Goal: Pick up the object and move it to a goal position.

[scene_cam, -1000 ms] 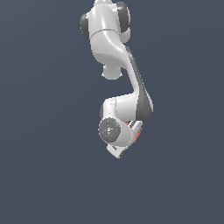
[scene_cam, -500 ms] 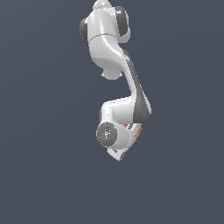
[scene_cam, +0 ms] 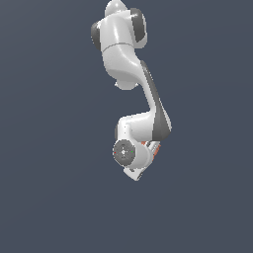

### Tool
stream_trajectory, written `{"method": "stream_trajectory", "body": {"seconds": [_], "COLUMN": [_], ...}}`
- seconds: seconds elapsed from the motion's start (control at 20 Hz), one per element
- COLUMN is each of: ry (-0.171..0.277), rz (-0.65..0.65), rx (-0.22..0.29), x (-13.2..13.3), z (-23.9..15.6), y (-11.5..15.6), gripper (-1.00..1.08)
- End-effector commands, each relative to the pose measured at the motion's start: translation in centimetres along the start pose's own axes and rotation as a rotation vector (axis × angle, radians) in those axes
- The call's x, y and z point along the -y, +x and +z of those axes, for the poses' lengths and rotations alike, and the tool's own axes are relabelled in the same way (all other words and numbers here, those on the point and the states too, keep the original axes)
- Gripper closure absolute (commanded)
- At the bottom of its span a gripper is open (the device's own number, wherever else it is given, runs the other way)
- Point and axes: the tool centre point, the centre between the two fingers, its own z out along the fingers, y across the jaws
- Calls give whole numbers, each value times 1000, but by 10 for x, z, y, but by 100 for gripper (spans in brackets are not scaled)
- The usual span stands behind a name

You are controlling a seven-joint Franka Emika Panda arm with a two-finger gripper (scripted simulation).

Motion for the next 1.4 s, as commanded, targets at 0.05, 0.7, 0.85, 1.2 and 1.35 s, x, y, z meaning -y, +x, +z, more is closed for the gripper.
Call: {"method": "stream_trajectory", "body": {"seconds": [0.05, 0.7, 0.85, 1.2, 1.35], "ry": [0, 0, -12, -89, -142], "rz": [-1, -2, -7, -46, -73], "rx": [0, -1, -8, -59, -94], "x": [0, 0, -1, -5, -6], "z": [8, 8, 4, -19, -36], "y": [0, 0, 3, 24, 38], "gripper": [-20, 108, 108, 108, 108]}}
